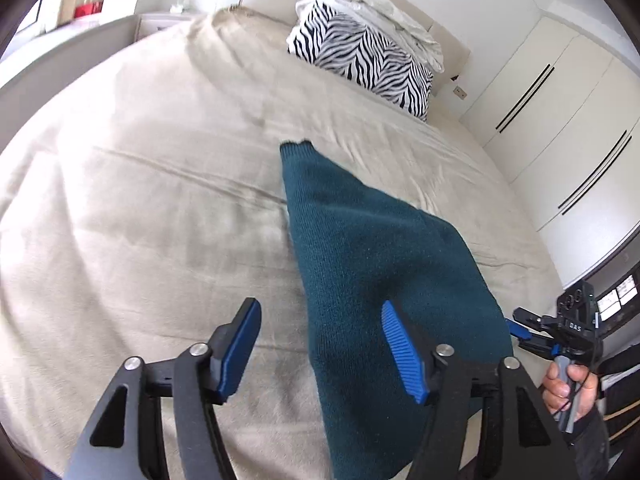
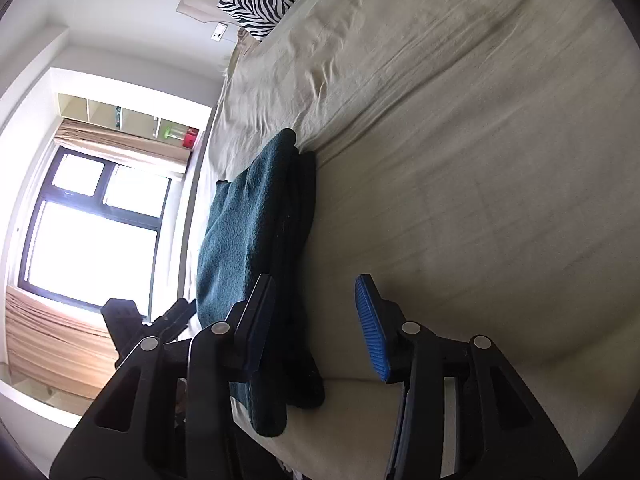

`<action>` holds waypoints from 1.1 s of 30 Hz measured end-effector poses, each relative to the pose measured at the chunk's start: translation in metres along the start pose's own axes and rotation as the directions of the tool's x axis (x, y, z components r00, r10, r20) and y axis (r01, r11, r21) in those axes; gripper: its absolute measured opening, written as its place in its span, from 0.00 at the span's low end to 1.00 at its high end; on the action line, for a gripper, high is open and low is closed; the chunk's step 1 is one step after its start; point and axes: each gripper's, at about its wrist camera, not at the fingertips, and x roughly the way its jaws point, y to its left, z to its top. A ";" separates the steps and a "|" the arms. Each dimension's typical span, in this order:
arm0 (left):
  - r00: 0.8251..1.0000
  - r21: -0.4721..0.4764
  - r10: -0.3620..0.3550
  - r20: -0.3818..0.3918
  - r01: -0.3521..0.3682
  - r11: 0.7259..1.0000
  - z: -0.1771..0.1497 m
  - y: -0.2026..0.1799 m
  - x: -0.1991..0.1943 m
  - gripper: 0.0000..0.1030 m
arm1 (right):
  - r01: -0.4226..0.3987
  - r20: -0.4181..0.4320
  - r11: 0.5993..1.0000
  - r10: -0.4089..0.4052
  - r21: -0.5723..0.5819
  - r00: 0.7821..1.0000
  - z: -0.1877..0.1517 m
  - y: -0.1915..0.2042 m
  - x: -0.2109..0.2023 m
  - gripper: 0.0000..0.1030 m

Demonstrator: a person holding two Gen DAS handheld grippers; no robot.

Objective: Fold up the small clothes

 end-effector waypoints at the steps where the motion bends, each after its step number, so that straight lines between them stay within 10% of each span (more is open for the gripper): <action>1: 0.998 0.025 0.028 0.049 -0.029 0.999 -0.002 -0.007 -0.015 0.80 | 0.032 0.021 0.999 -0.031 -0.032 0.999 -0.006 0.008 -0.008 0.40; 3: 0.980 0.069 0.095 0.172 -0.109 0.992 -0.007 -0.024 -0.045 0.99 | 0.094 0.069 0.990 -0.087 -0.107 0.994 -0.017 0.029 -0.022 0.40; 8: 0.888 0.152 0.186 0.421 -0.272 0.950 -0.022 -0.073 -0.109 1.00 | 0.286 0.251 0.919 -0.219 -0.273 0.943 -0.050 0.093 -0.058 0.48; 15: 0.739 0.189 0.342 0.580 -0.531 0.826 -0.024 -0.128 -0.141 1.00 | 0.511 0.590 0.769 -0.222 -0.384 0.776 -0.093 0.182 -0.110 0.90; 18: 0.741 0.145 0.351 0.572 -0.513 0.846 -0.032 -0.135 -0.155 1.00 | 0.554 0.655 0.726 -0.190 -0.408 0.731 -0.110 0.208 -0.127 0.94; 22: 0.850 0.149 0.389 0.356 -0.462 0.874 -0.025 -0.129 -0.140 1.00 | 0.562 0.653 0.681 -0.161 -0.470 0.741 -0.128 0.236 -0.137 0.97; 33: 0.844 0.118 0.468 0.263 -0.509 0.853 -0.043 -0.120 -0.117 1.00 | 0.622 0.556 0.605 -0.329 -0.497 0.763 -0.152 0.259 -0.104 0.97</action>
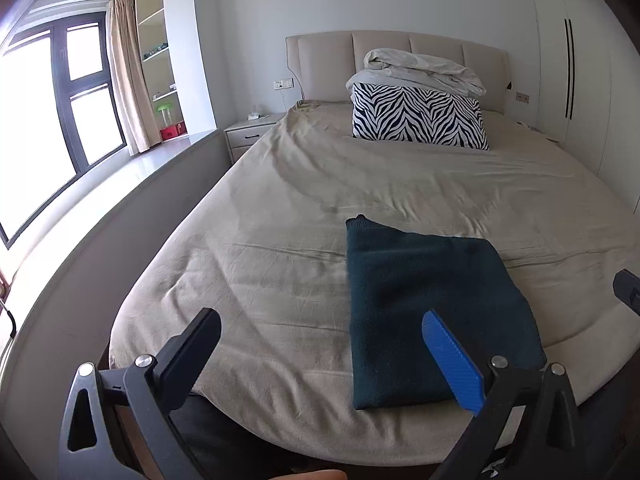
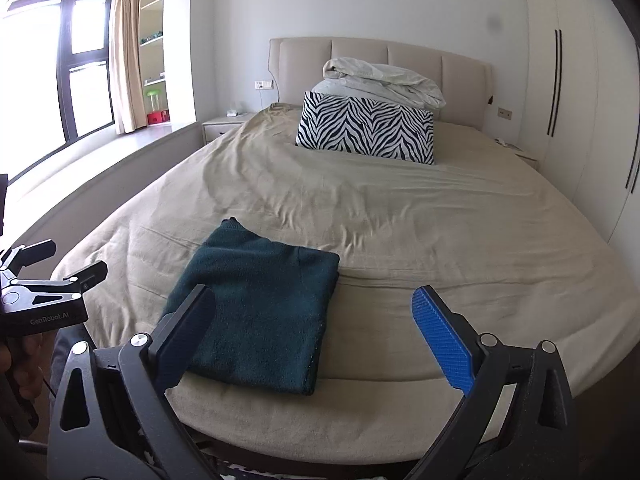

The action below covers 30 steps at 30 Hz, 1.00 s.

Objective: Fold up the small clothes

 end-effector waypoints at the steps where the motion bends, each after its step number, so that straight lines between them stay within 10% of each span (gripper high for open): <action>1: 1.000 -0.004 0.000 -0.007 0.000 1.000 -0.001 0.000 0.001 1.00 | 0.000 -0.029 1.000 0.000 0.023 1.000 -0.002 -0.001 0.008 0.97; 30: 0.993 -0.081 -0.069 -0.096 0.062 0.995 -0.011 0.002 0.024 1.00 | 0.033 -0.195 0.994 -0.012 0.105 0.981 -0.021 -0.001 0.066 0.97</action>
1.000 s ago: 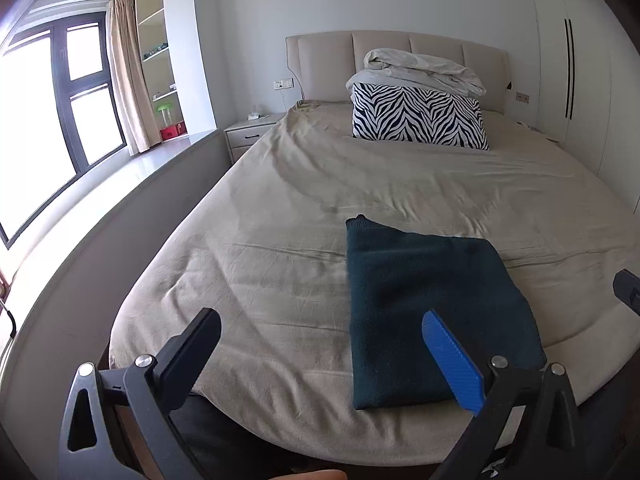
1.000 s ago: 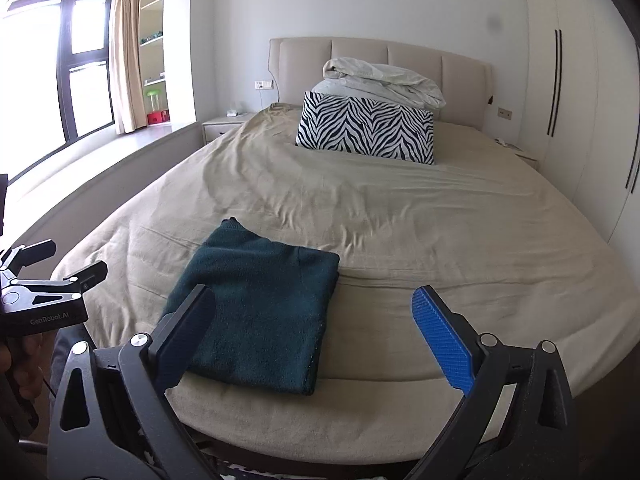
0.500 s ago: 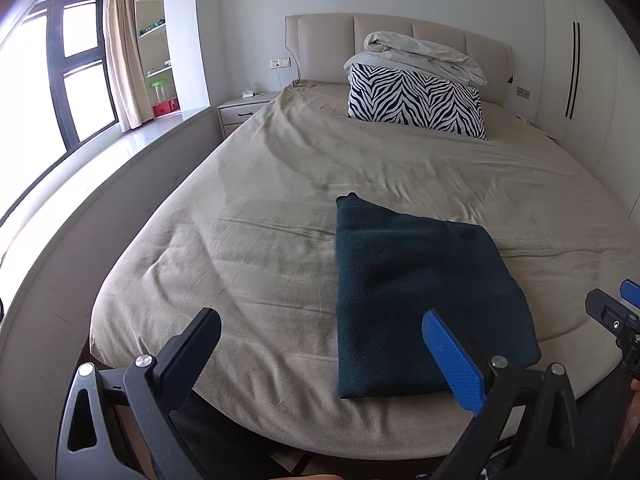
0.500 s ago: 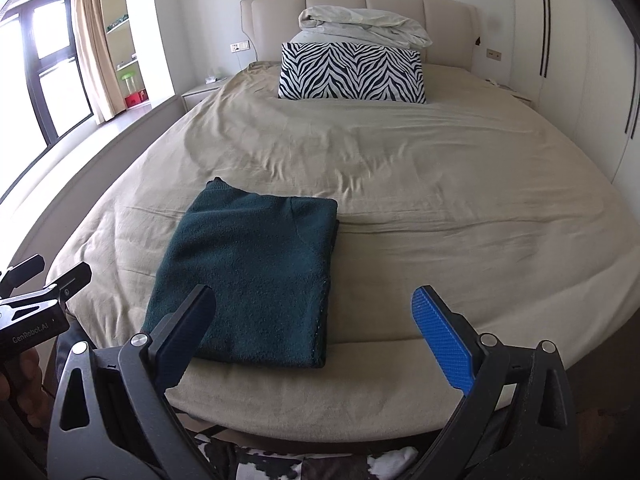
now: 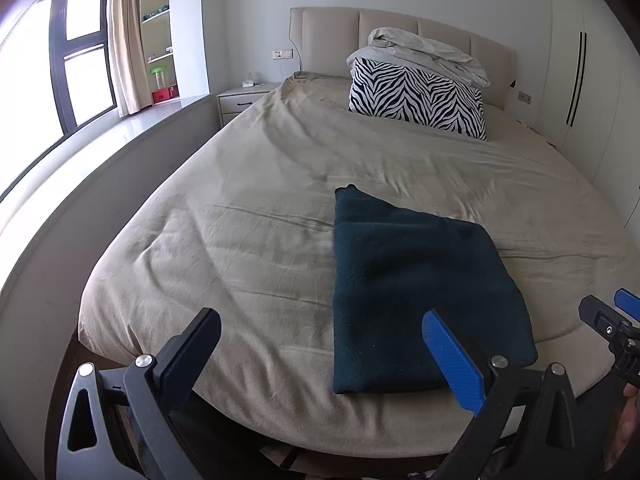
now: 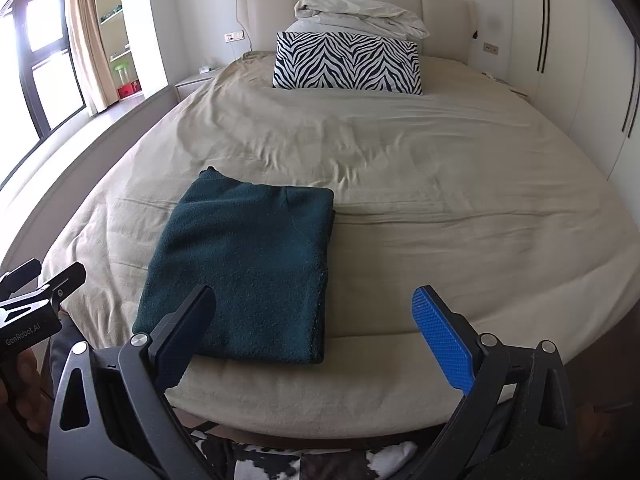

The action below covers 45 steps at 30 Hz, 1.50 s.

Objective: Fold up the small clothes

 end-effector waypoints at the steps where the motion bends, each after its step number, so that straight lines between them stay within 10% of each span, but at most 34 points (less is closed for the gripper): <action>1: 1.000 -0.001 -0.001 -0.001 0.001 1.000 -0.001 0.000 0.000 1.00 | 0.000 -0.002 1.000 0.000 -0.001 1.000 0.000 0.001 0.000 0.97; 45: 1.000 -0.004 -0.014 -0.018 0.014 1.000 -0.009 -0.003 0.006 1.00 | -0.004 -0.024 1.000 0.004 -0.007 1.000 -0.008 0.004 0.003 0.97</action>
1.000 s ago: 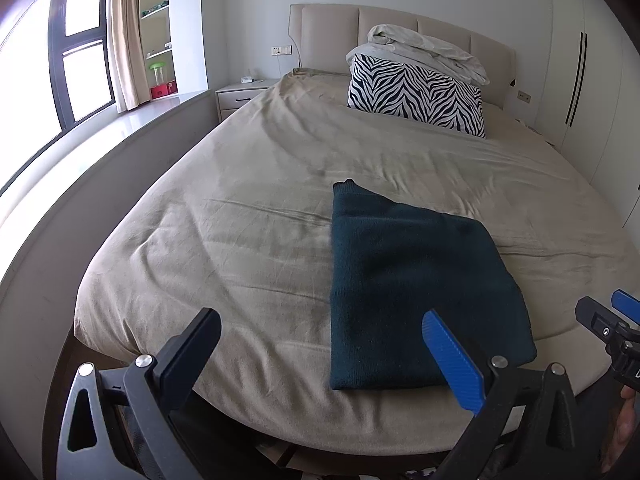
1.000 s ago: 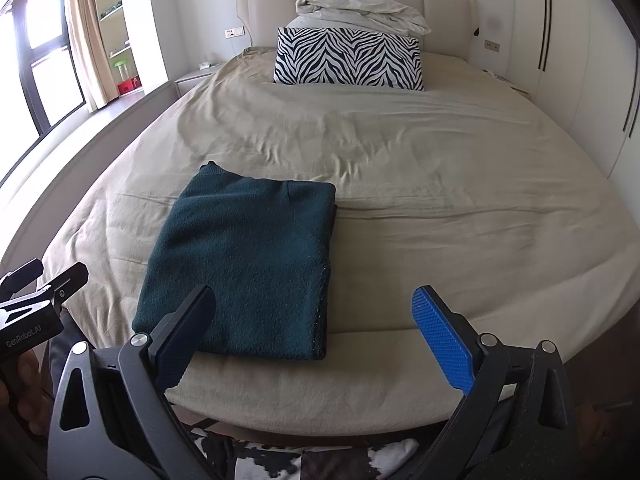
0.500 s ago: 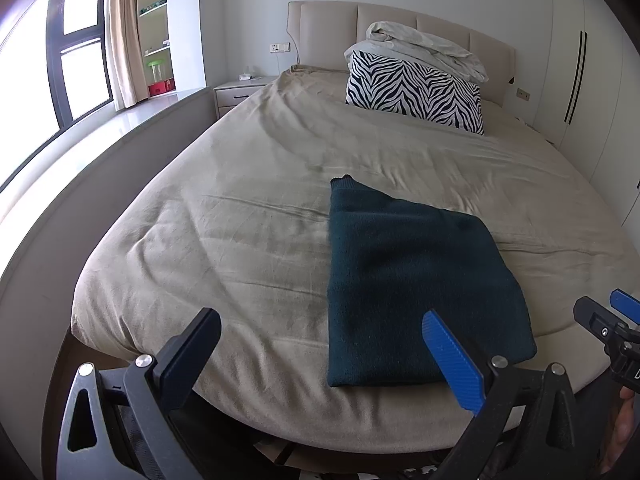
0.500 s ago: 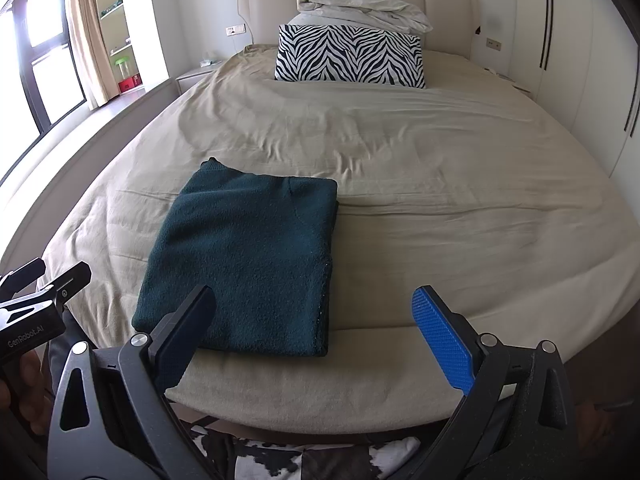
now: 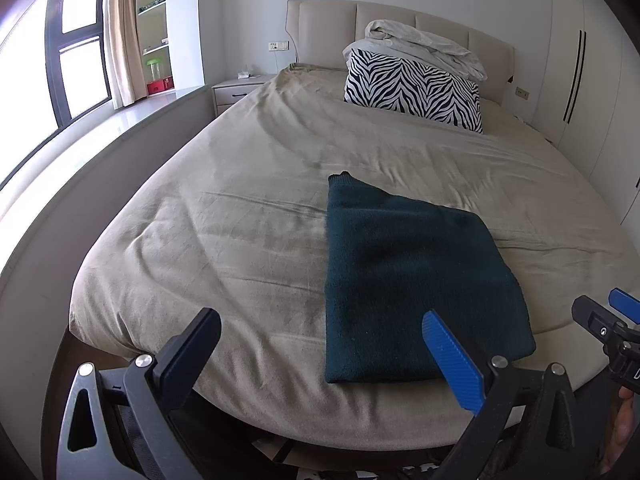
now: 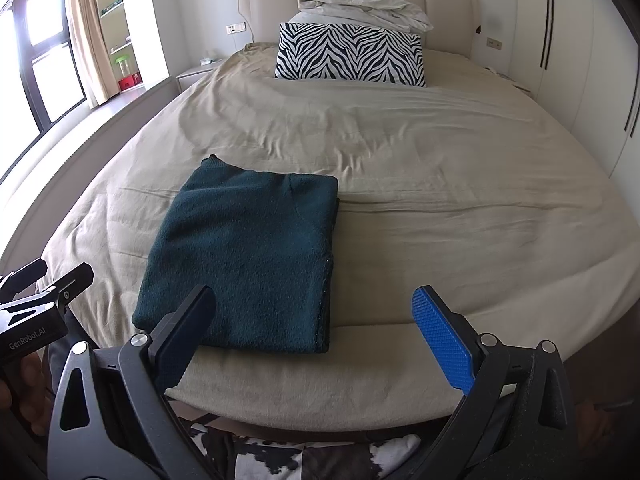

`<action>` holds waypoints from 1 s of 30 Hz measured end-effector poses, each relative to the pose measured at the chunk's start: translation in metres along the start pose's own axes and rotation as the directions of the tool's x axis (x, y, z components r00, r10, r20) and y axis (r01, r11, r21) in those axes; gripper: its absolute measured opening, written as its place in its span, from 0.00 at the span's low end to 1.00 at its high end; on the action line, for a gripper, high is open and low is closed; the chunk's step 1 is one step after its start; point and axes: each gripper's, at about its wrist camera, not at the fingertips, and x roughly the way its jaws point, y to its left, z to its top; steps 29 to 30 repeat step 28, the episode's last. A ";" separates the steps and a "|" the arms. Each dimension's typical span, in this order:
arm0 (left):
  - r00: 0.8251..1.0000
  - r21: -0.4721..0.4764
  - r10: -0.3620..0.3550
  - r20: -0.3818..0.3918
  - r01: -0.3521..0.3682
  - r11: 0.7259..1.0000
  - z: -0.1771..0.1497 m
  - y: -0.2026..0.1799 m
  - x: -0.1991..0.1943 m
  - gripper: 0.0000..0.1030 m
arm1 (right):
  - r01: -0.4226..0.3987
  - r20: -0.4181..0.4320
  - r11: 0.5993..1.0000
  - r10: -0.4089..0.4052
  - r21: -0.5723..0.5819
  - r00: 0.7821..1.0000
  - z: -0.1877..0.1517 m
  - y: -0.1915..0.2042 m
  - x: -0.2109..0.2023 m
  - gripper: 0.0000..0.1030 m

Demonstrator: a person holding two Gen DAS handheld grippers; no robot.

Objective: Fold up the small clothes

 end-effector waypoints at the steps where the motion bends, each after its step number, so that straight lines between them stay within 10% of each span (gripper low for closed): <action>1: 1.000 0.000 -0.002 -0.001 0.002 1.000 -0.001 0.000 0.001 1.00 | 0.000 0.000 1.000 0.000 0.000 1.000 0.000 0.000 0.000 0.97; 30: 1.000 0.004 -0.003 -0.004 0.003 1.000 -0.008 -0.001 0.004 1.00 | -0.012 -0.022 1.000 0.012 -0.014 1.000 -0.003 -0.009 0.004 0.97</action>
